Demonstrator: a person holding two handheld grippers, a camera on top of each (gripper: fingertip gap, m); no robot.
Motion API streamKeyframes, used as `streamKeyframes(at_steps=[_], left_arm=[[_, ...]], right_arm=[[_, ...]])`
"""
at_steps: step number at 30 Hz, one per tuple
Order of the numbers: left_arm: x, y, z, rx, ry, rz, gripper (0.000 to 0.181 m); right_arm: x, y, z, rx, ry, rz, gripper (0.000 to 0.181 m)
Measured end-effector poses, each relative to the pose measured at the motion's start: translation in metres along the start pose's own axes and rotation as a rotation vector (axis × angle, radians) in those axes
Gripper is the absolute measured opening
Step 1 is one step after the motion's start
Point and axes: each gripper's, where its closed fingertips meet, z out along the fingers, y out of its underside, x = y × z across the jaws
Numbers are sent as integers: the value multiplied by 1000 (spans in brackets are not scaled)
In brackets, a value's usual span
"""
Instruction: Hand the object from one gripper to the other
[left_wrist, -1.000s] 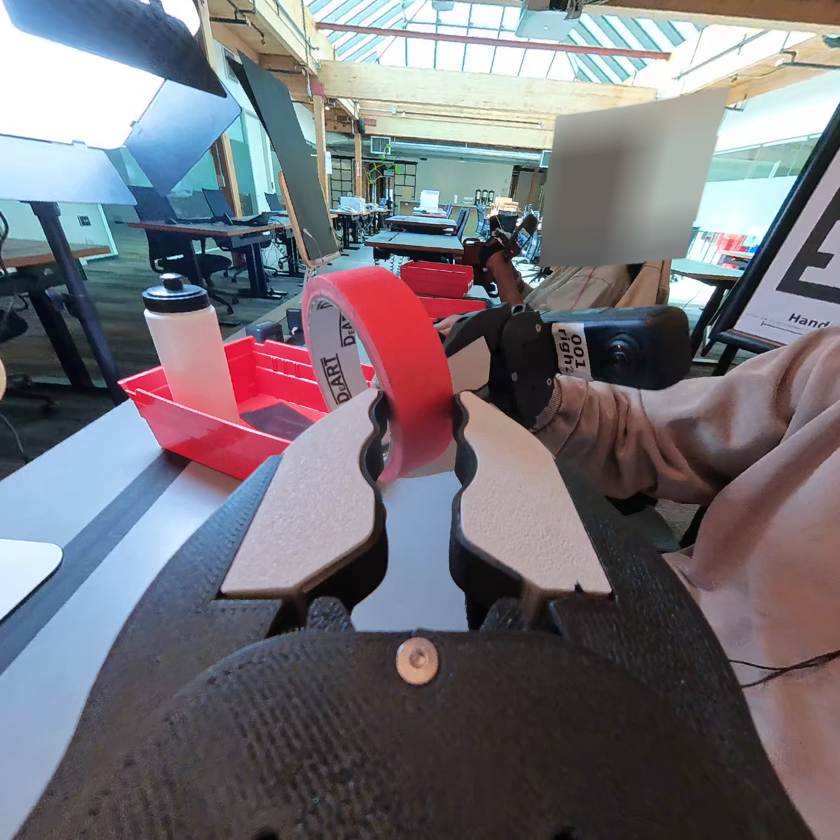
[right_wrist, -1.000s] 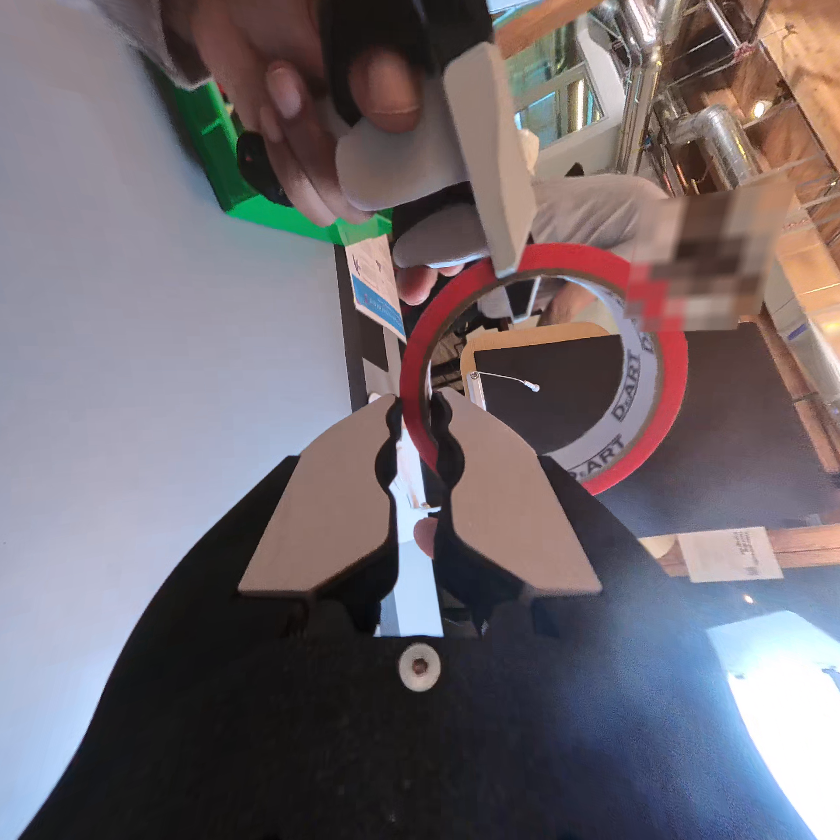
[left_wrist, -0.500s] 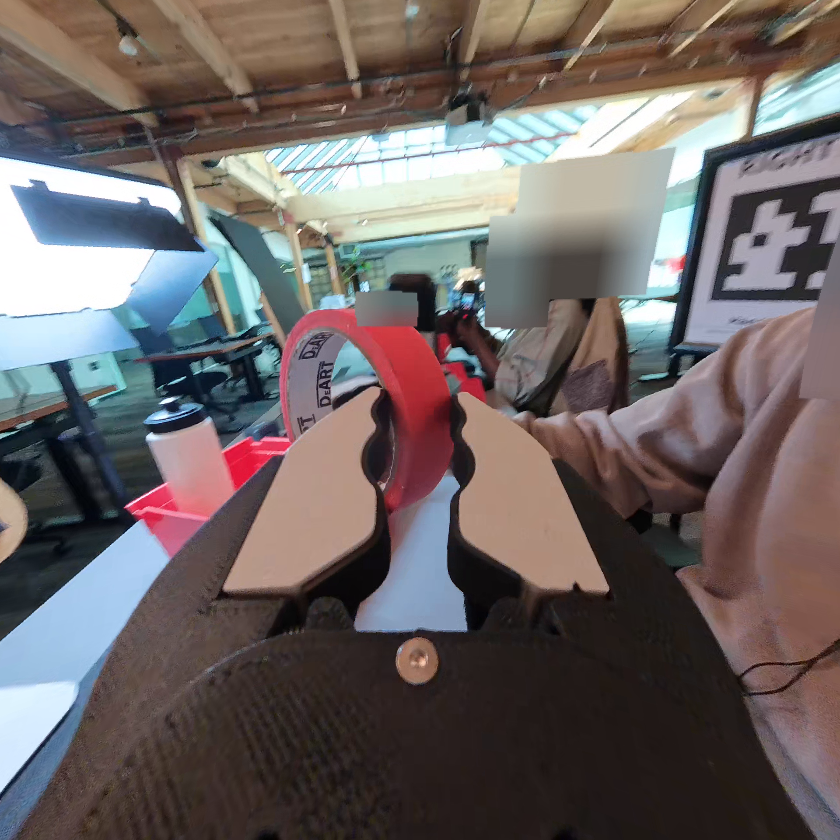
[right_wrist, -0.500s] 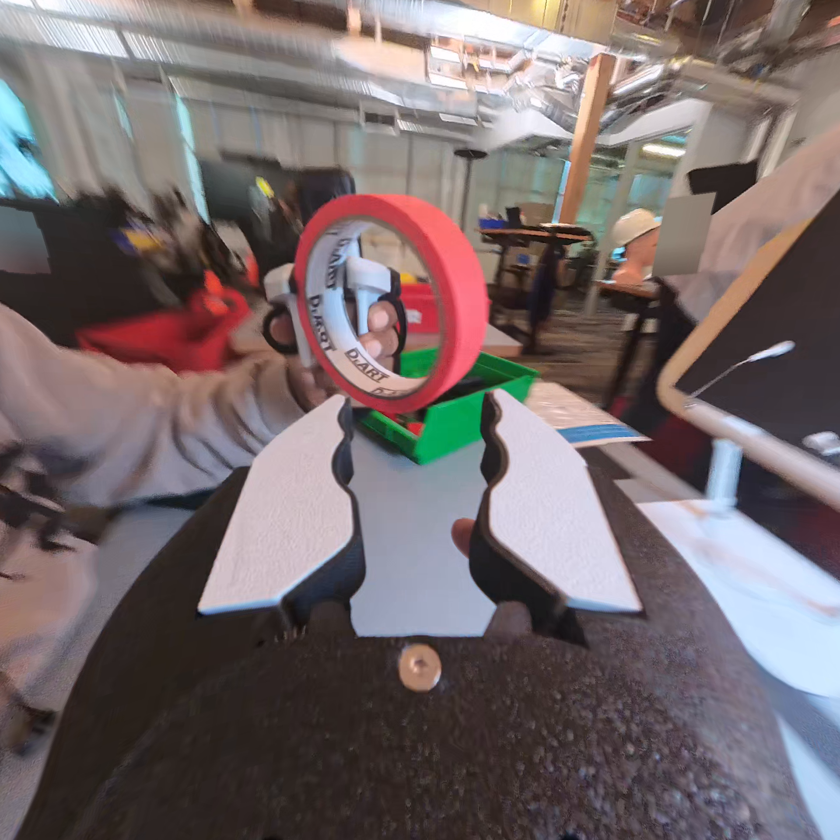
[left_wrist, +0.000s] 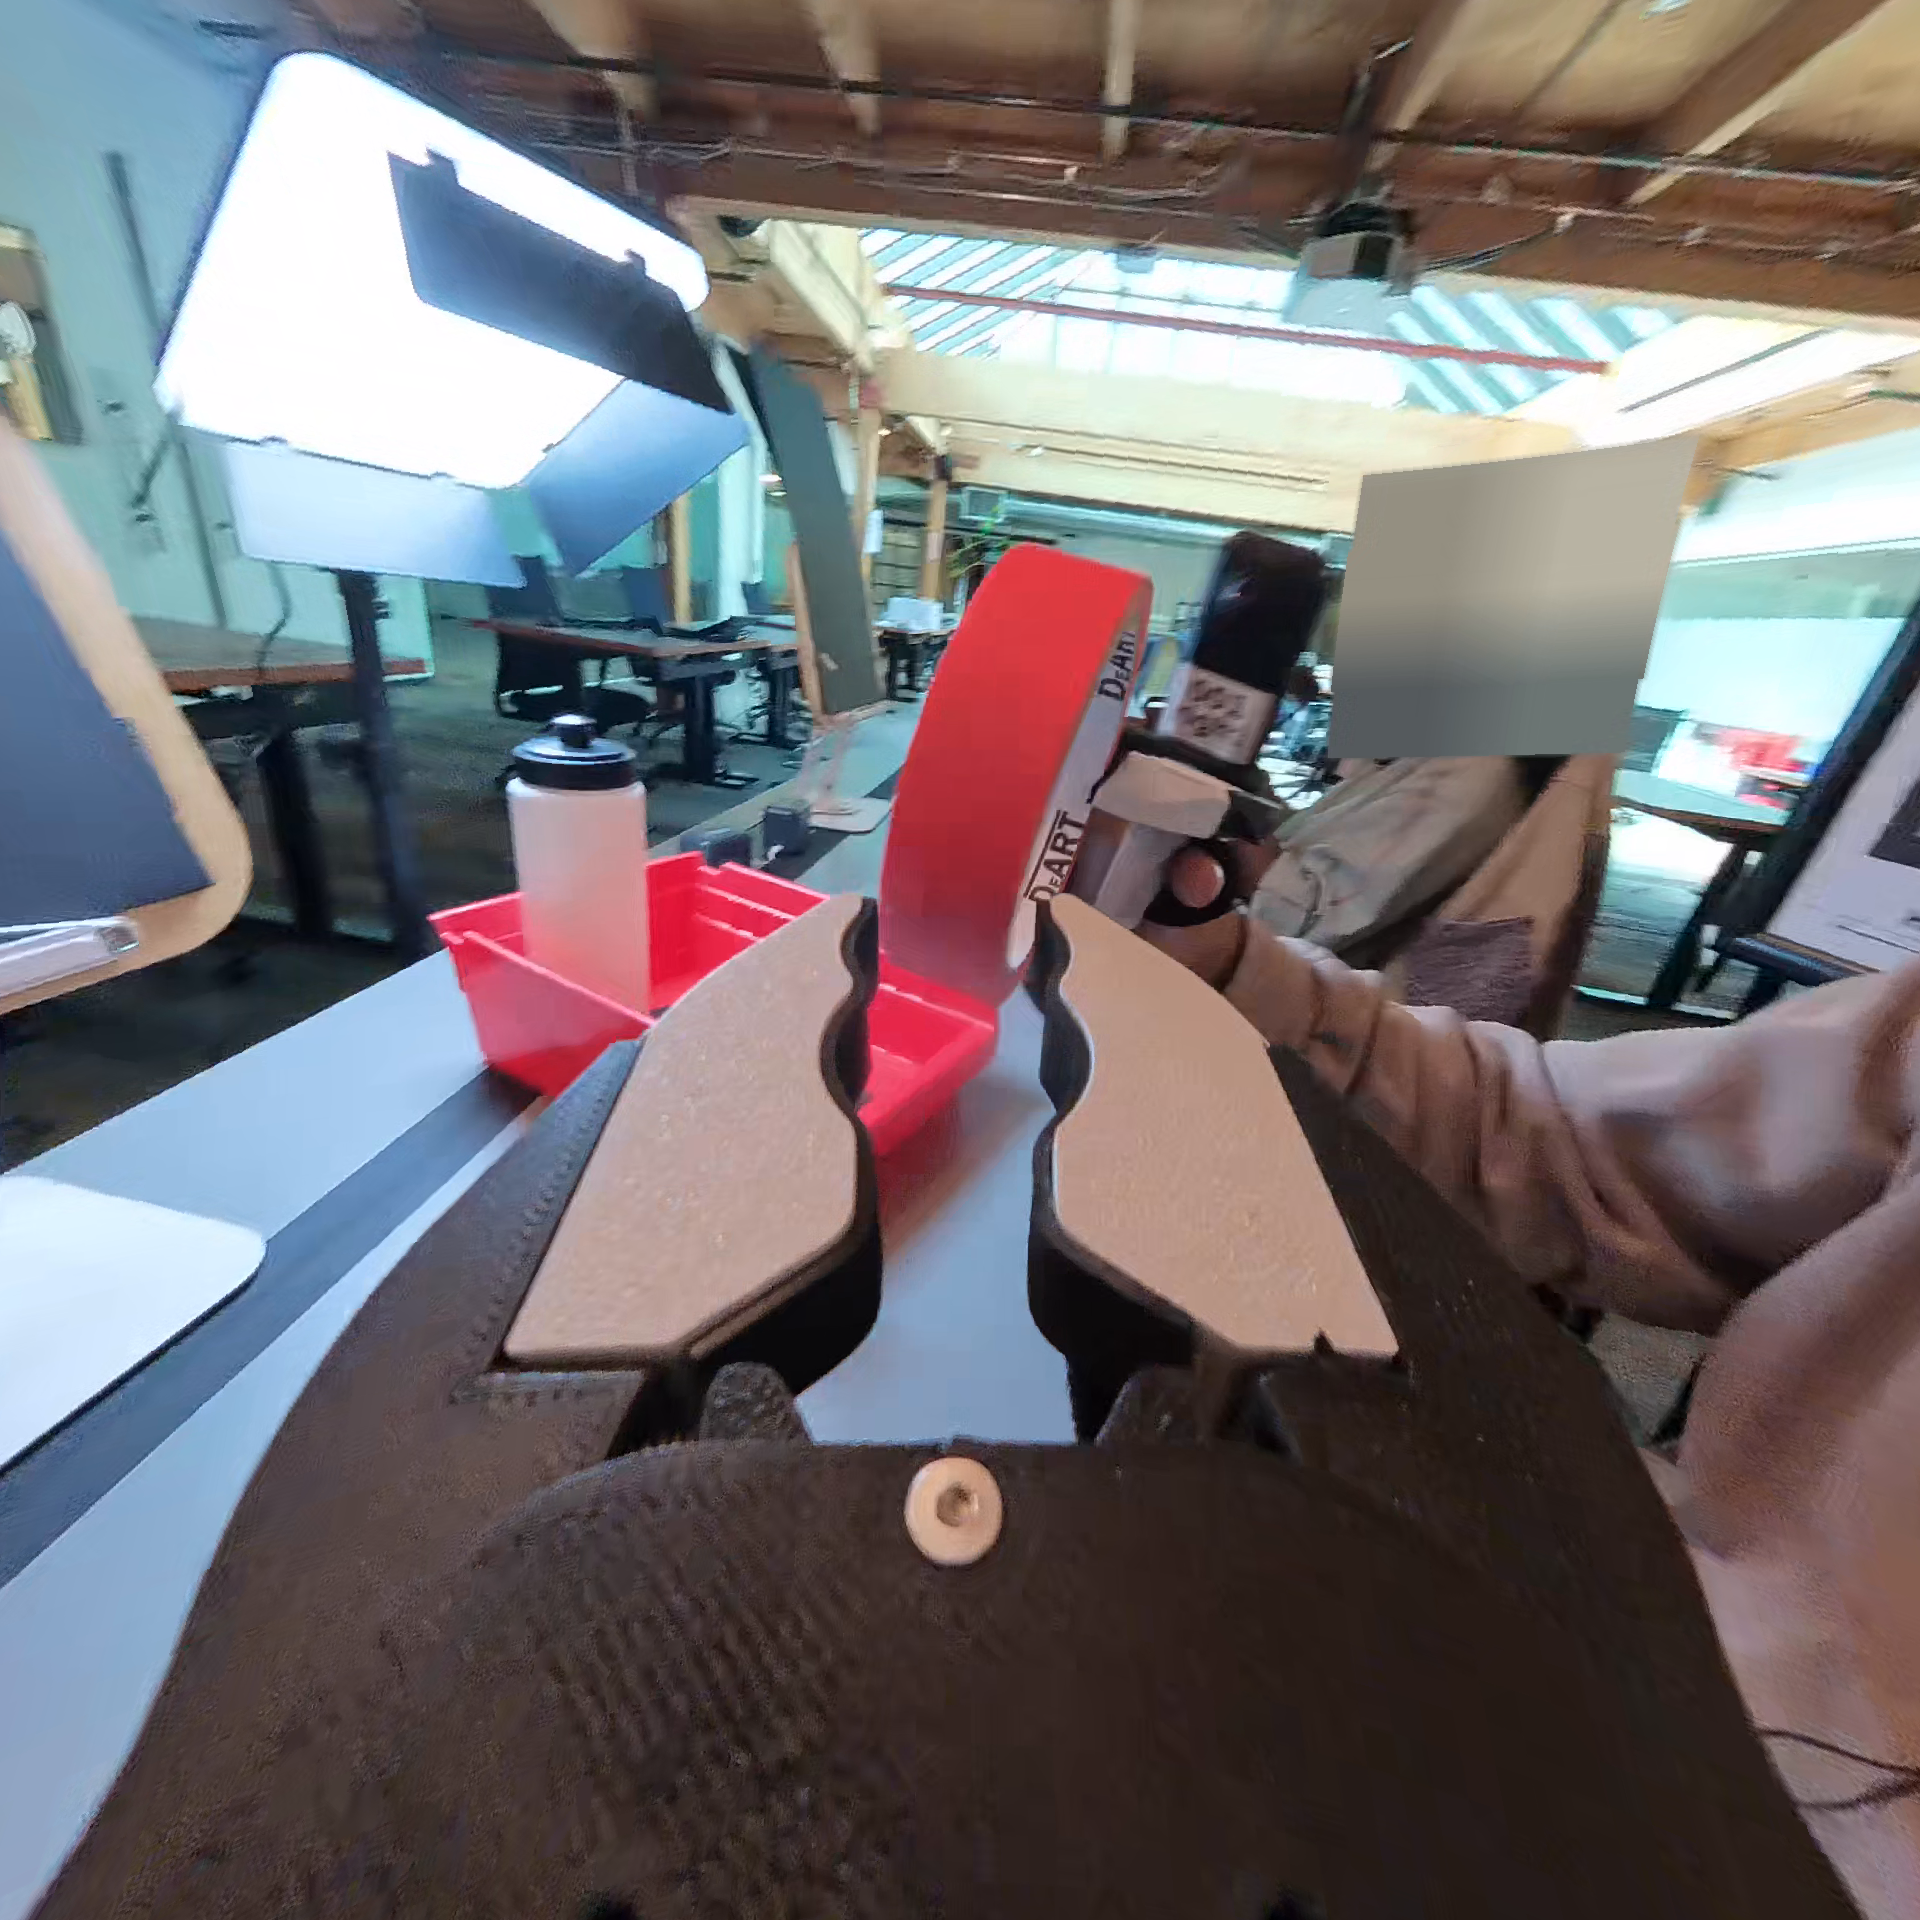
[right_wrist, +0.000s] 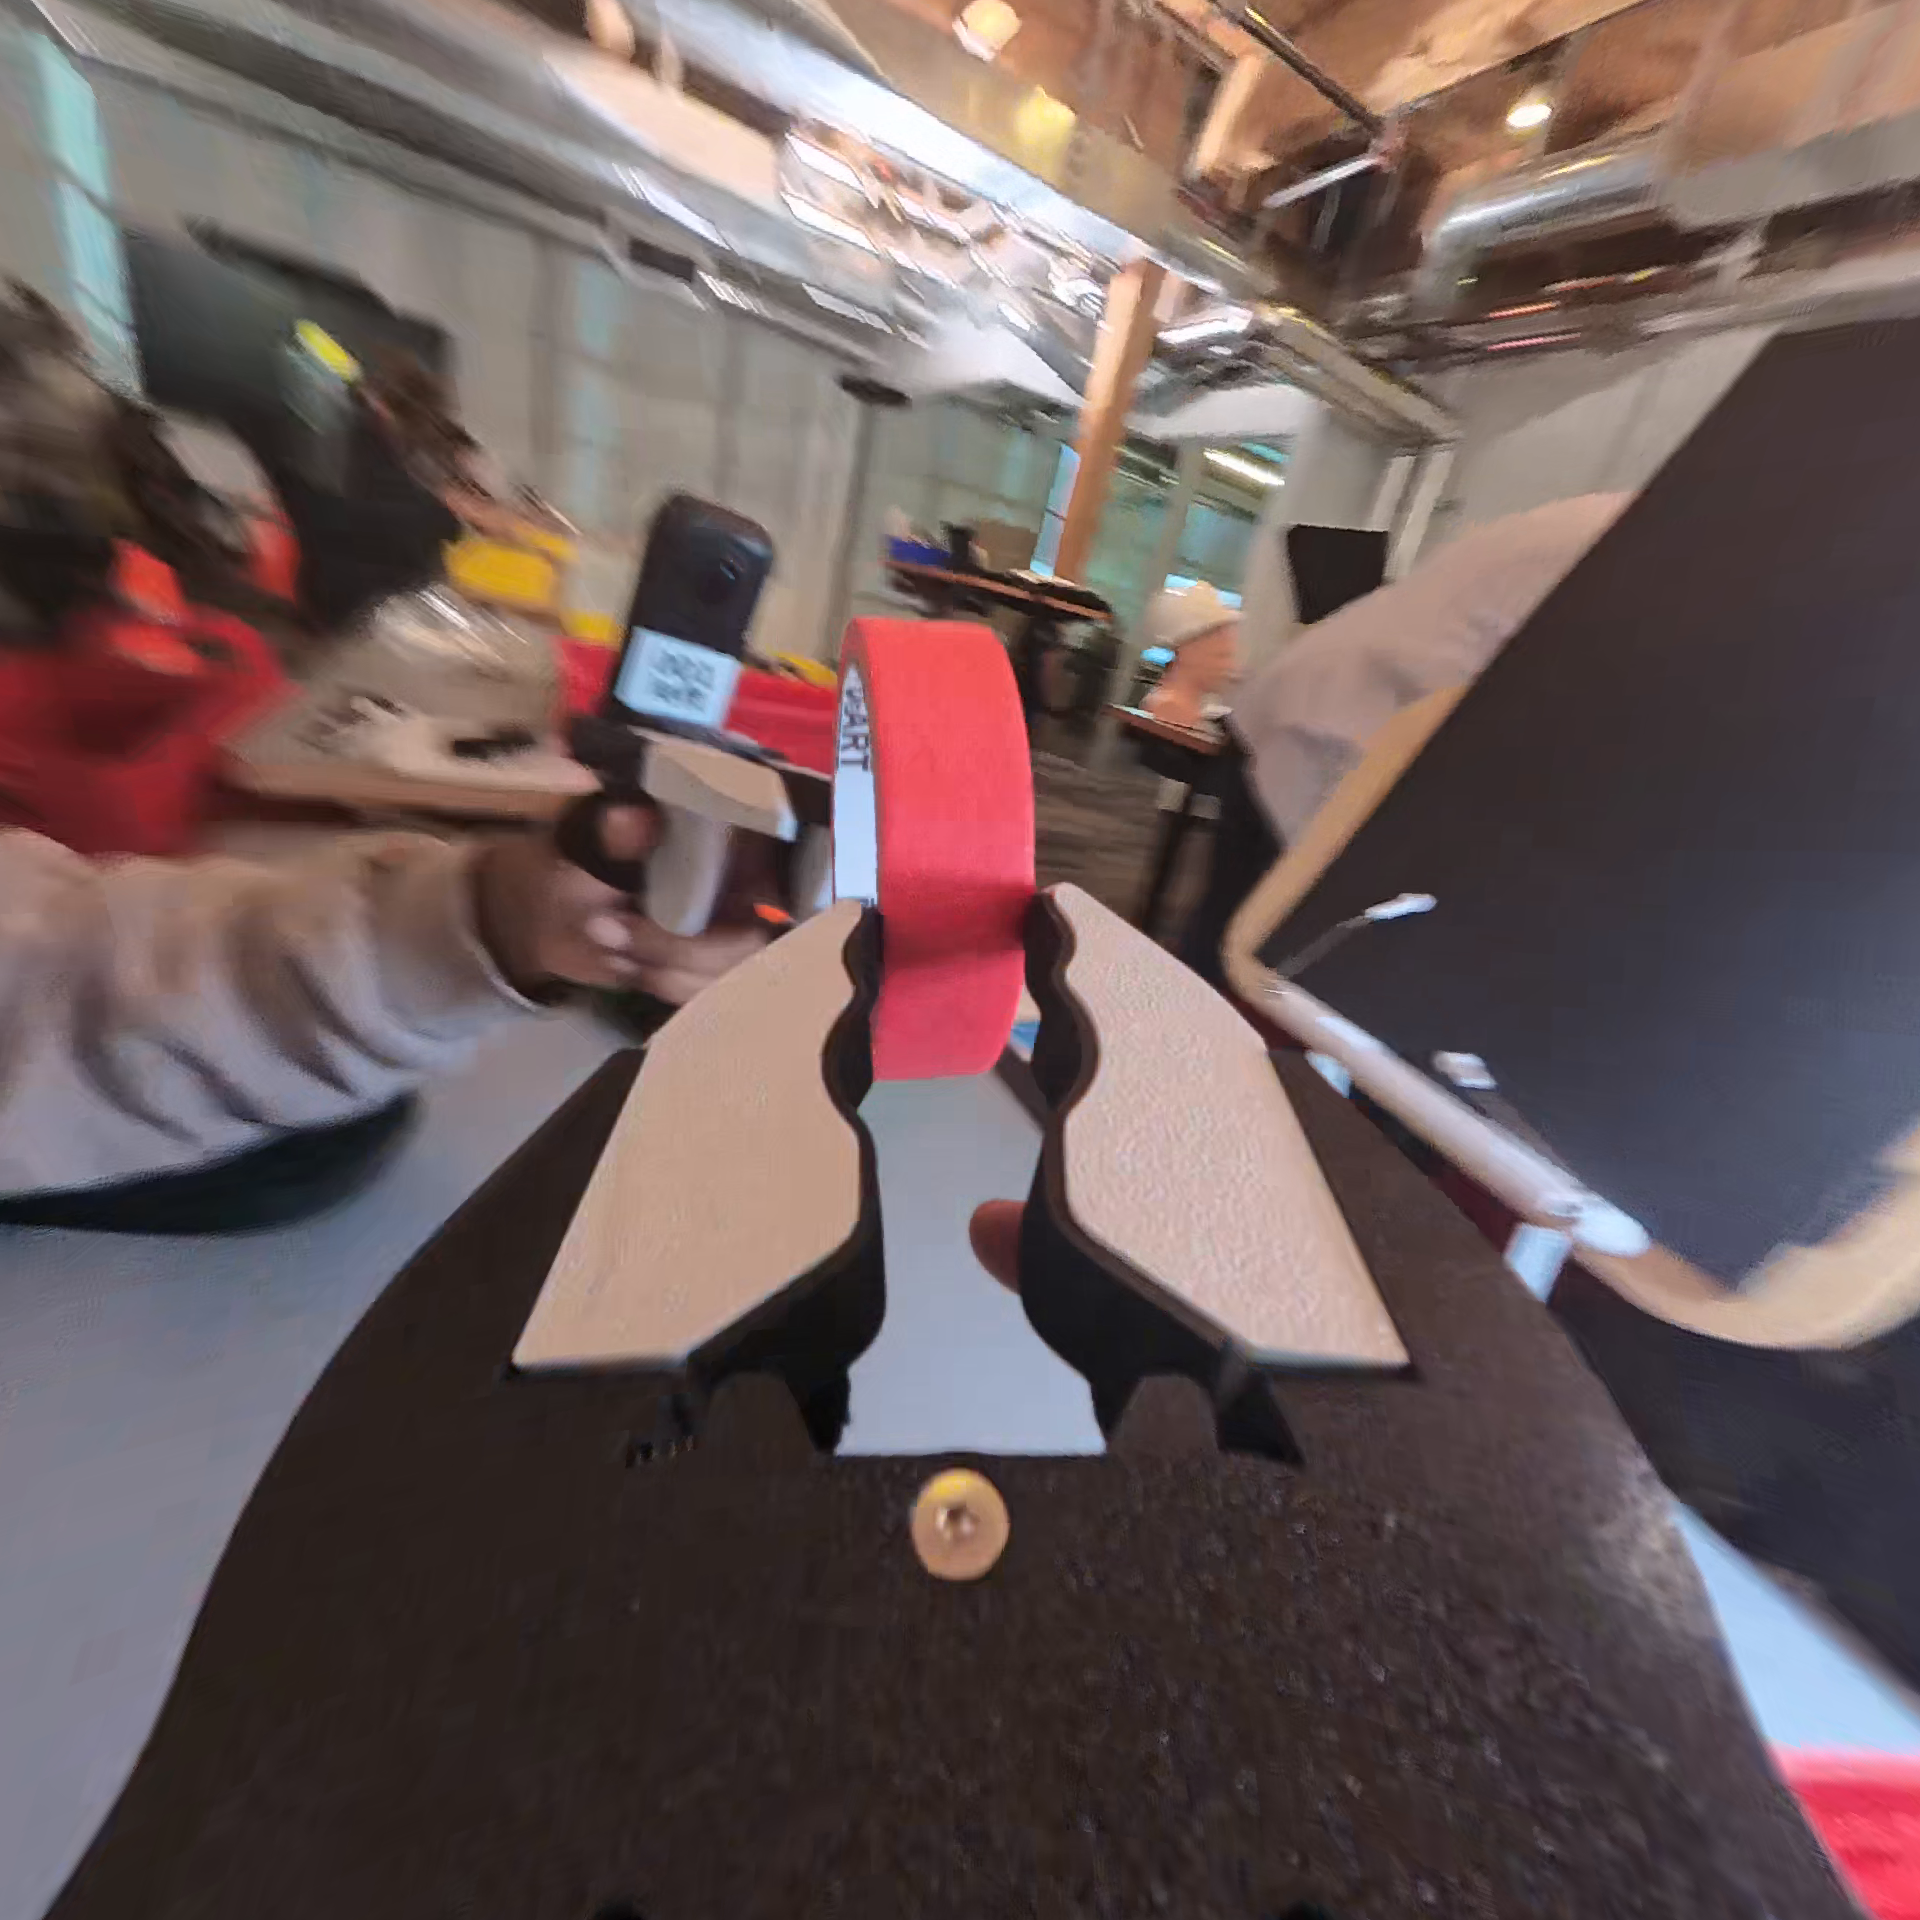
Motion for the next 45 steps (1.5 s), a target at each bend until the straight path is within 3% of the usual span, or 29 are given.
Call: streamKeyframes(at_steps=[7,9,11,14,15,17,20,24,28,31,35,36,37,38,41,43,45], left_arm=[[10,-12,8,124,117,-444,40],[-1,5,16,79,25,-514,45],[-13,26,21,20,-59,-545,58],[-23,42,24,-3,-49,-649,63],[-29,49,23,-17,-67,-659,62],[-40,63,20,-29,-77,-661,44],[-47,70,18,-38,-54,-670,42],[-50,51,7,16,-21,-526,29],[-39,29,-5,-22,-23,-183,29],[-9,18,-6,-94,37,71,29],[54,16,-4,-140,283,234,29],[65,16,-4,-136,328,247,29],[71,18,-2,-139,353,250,30],[72,19,-1,-142,357,252,30],[49,14,-4,-120,251,242,29],[17,12,-6,-121,97,209,34],[0,8,-8,-89,54,79,36]], right_arm=[[14,16,8,-286,442,-983,27],[4,25,15,-271,495,-1248,27],[-7,39,24,-253,469,-1355,27],[-23,68,37,-276,375,-1467,27],[-27,76,40,-274,359,-1495,27],[-31,87,44,-285,345,-1529,27],[-27,98,46,-297,331,-1495,27],[-35,87,45,-229,270,-1263,35],[-21,48,34,-122,249,-752,38],[-3,35,23,-91,171,-360,48],[-21,48,15,-144,-141,-6,66],[-38,50,13,-145,-257,71,62],[-54,49,11,-134,-364,111,47],[-62,44,11,-93,-399,102,29],[-48,38,17,-96,-272,19,29],[-28,35,16,-125,-103,-173,29],[-14,29,13,-156,43,-399,29]])
